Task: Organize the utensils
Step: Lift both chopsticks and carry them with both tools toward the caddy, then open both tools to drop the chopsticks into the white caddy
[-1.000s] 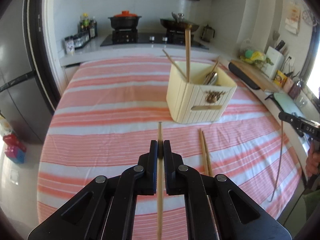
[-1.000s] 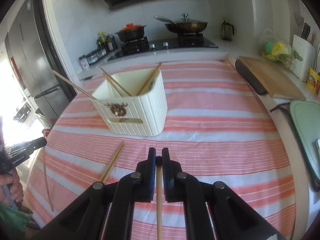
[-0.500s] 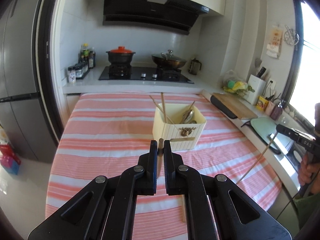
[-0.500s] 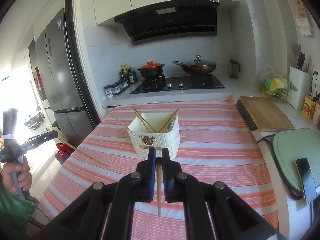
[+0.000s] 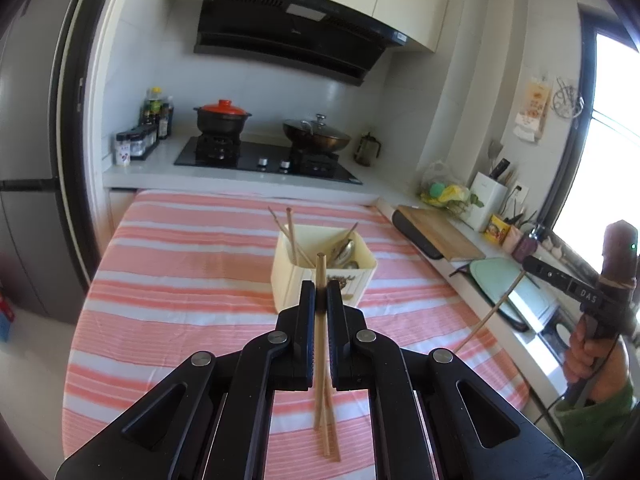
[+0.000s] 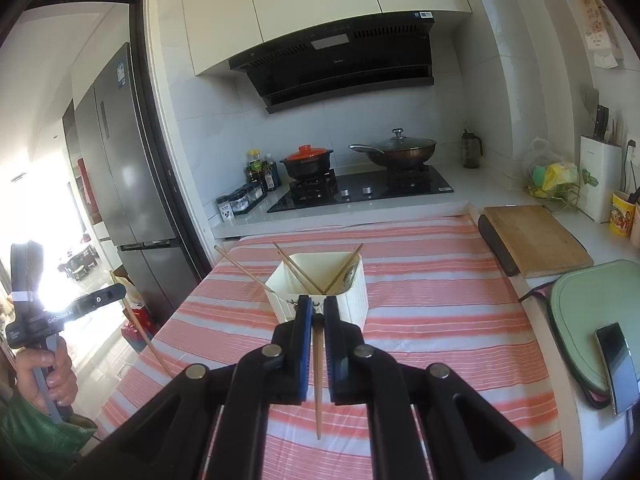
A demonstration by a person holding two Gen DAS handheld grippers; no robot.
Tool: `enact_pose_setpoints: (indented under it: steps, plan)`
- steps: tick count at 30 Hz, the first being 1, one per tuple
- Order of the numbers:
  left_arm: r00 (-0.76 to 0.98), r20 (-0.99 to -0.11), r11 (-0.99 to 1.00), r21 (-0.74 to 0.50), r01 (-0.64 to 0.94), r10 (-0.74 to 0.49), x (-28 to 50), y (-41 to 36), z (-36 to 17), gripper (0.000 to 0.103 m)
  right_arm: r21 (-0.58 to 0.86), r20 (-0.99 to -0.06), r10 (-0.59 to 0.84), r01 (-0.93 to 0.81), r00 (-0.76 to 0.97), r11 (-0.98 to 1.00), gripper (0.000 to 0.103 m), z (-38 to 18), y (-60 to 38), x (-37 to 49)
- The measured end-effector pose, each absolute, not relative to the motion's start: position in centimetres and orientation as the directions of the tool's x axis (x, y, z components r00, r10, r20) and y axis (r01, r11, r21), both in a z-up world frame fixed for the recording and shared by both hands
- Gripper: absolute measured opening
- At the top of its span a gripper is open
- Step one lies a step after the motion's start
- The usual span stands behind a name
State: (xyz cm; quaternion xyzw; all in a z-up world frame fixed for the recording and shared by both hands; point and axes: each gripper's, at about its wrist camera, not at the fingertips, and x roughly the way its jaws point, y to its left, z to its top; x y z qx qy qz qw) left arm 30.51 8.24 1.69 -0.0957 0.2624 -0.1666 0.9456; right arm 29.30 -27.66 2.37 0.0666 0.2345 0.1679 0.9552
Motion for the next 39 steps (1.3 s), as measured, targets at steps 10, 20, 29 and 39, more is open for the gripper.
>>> enact_pose_setpoints:
  steps: [10, 20, 29, 39]
  plan:
    - [0.856, -0.350, 0.910, -0.309, 0.278, -0.380, 32.7, 7.4, 5.3, 0.004, 0.211, -0.323, 0.344, -0.287, 0.882, 0.934, 0.006, 5.8, -27.2, 32.1]
    - [0.931, -0.231, 0.911, -0.369, 0.184, -0.281, 40.8, 5.7, 8.1, 0.004, 0.113, -0.232, 0.282, -0.262, 0.931, 0.959, 0.006, 10.6, -24.2, 39.1]
    - [0.909, -0.346, 0.932, -0.344, 0.109, -0.234, 48.1, 2.6, 2.6, 0.004, 0.117, -0.293, 0.309, -0.287, 0.905, 0.951, 0.006, 6.2, -21.5, 47.3]
    - [0.841, -0.491, 0.950, -0.301, 0.079, -0.225, 50.4, 1.4, -0.5, 0.060, 0.239, -0.532, 0.359, -0.271, 0.767, 0.933, 0.041, -2.0, -20.3, 53.5]
